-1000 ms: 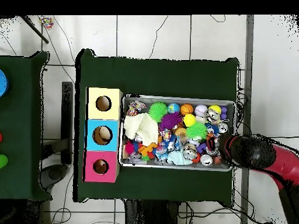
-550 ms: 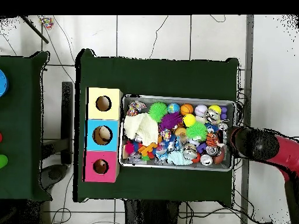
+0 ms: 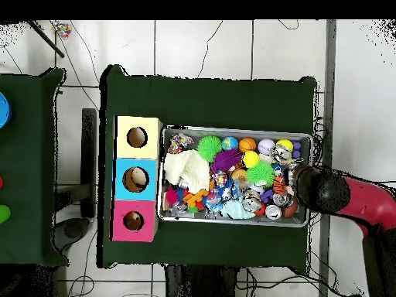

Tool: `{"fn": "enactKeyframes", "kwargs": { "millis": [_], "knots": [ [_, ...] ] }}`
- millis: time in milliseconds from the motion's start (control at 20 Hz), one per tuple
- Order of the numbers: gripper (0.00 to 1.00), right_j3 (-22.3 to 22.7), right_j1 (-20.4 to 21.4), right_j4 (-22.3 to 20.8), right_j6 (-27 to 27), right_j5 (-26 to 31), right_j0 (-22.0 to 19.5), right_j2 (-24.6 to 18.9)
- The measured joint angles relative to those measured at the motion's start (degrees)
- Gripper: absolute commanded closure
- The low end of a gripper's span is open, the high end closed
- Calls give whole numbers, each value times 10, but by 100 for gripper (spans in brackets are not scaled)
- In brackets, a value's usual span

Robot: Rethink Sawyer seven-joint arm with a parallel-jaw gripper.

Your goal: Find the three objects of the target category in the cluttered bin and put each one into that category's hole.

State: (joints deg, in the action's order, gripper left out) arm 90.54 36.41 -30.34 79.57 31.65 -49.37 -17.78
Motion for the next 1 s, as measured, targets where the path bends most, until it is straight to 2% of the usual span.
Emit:
{"fn": "enactKeyframes", "kwargs": {
  "millis": [150, 450, 750, 1000],
  "knots": [
    [0, 11, 3, 0, 17, -41, 35, 28],
    [0, 43, 16, 6, 40, -89, 75, 51],
    [0, 79, 18, 20, 40, -104, 76, 51],
    [0, 102, 8, 28, 40, -108, 58, 49]
  ]
}}
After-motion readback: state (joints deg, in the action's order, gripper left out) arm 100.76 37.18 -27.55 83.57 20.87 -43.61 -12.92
